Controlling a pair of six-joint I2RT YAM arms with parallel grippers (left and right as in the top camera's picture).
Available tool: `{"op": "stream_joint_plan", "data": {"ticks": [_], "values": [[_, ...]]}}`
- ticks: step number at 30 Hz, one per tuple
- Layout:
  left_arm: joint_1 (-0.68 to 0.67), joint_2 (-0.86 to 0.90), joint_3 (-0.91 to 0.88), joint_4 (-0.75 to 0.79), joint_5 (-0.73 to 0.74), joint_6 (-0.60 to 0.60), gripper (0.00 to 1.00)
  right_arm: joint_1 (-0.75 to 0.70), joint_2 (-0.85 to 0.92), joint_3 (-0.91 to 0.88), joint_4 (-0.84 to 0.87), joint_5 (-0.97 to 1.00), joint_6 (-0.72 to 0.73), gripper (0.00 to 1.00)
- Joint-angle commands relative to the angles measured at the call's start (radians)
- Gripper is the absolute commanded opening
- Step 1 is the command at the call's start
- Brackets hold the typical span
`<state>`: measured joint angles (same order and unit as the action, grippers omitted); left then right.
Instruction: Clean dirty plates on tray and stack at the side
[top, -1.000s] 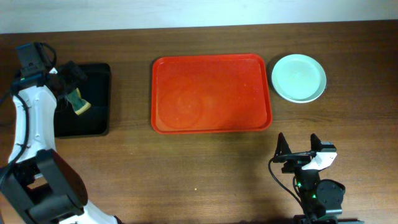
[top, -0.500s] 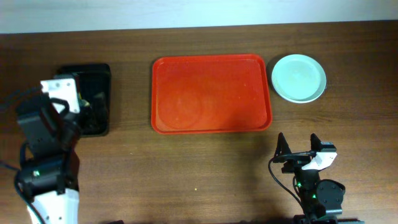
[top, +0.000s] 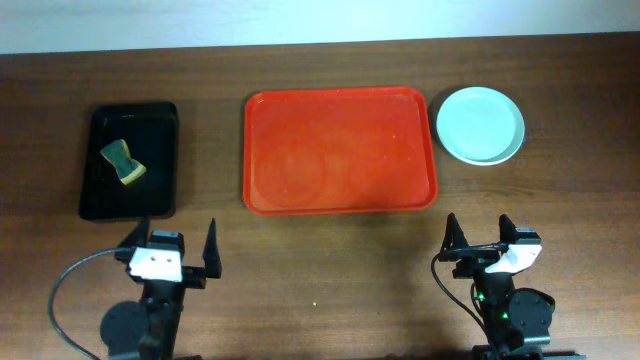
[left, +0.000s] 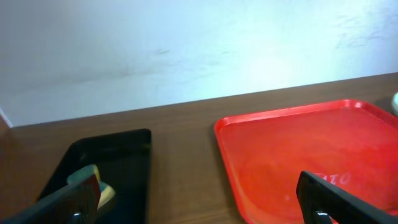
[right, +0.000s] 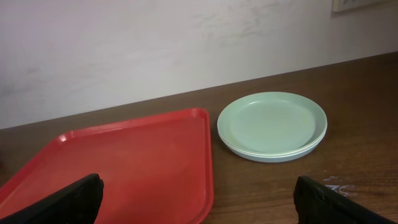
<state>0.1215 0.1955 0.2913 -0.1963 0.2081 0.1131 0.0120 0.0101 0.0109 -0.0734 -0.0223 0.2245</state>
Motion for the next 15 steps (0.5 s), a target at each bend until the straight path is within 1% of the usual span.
{"op": "stream_joint_plan", "data": {"ticks": [1, 3, 6, 8, 13, 15], "values": [[-0.036, -0.116, -0.100, 0.069, 0.005, 0.016, 0.99, 0.008, -0.007, -0.005, -0.005, 0.009, -0.010, 0.99], [-0.039, -0.141, -0.113, 0.073, 0.004, 0.016, 0.99, 0.008, -0.007, -0.005, -0.005, 0.009, -0.010, 0.99], [-0.039, -0.161, -0.113, 0.083, -0.062, -0.016, 0.99, 0.008, -0.007, -0.005, -0.005, 0.009, -0.010, 0.99], [-0.041, -0.189, -0.122, 0.105, -0.074, -0.018, 0.99, 0.008, -0.007, -0.005, -0.005, 0.009, -0.010, 0.99], [-0.046, -0.190, -0.196, 0.246, -0.074, -0.077, 0.99, 0.008, -0.007, -0.005, -0.005, 0.009, -0.010, 0.99], [-0.064, -0.191, -0.245, 0.340, -0.074, -0.077, 0.99, 0.008, -0.007, -0.005, -0.005, 0.009, -0.010, 0.99]]}}
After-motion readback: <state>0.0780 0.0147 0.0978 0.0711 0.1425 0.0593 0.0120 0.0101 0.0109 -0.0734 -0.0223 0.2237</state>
